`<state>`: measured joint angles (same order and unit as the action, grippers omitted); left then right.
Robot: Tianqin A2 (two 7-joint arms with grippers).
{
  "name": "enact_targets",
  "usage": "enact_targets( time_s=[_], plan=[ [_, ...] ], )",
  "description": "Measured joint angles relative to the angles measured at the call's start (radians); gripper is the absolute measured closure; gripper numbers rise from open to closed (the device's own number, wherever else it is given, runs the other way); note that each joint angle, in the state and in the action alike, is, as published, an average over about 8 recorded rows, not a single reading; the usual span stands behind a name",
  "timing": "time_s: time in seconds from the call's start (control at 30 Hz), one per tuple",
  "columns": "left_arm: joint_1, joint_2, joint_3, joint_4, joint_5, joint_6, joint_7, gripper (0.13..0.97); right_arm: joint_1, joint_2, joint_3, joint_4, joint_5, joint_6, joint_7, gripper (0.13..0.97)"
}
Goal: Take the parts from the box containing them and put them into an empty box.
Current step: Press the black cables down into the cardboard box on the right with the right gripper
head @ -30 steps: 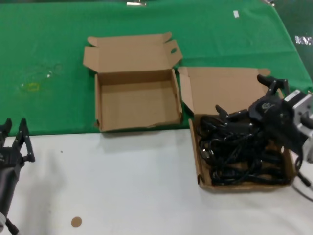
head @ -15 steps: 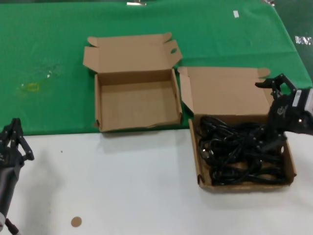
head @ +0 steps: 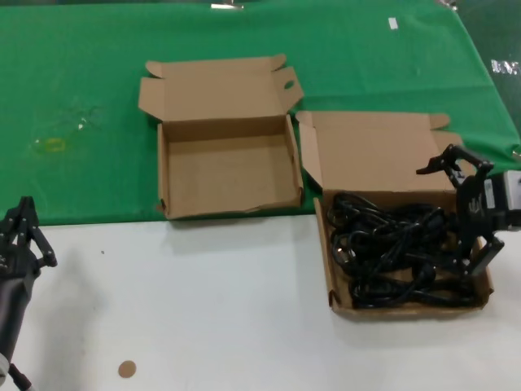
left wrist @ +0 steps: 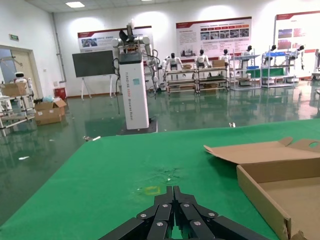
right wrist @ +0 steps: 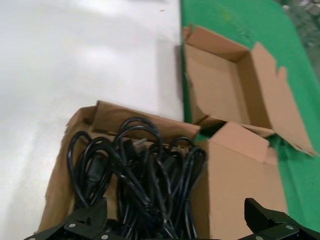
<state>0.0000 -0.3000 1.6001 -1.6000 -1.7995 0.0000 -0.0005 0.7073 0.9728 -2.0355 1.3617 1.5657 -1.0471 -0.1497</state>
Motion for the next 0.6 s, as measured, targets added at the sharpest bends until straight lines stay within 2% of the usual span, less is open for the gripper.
enact_targets(
  time_s=[0.27,0.6],
  plan=[
    [0.000,0.000,0.000,0.000,0.000,0.000,0.000,0.945,0.055,-0.060,-0.028,-0.057,-0.061,-0.076,-0.057,0.130],
    [0.000,0.000,0.000,0.000,0.000,0.000,0.000,0.945,0.093,-0.130,-0.047,-0.155,-0.112,-0.096,-0.126,0.145]
  ],
)
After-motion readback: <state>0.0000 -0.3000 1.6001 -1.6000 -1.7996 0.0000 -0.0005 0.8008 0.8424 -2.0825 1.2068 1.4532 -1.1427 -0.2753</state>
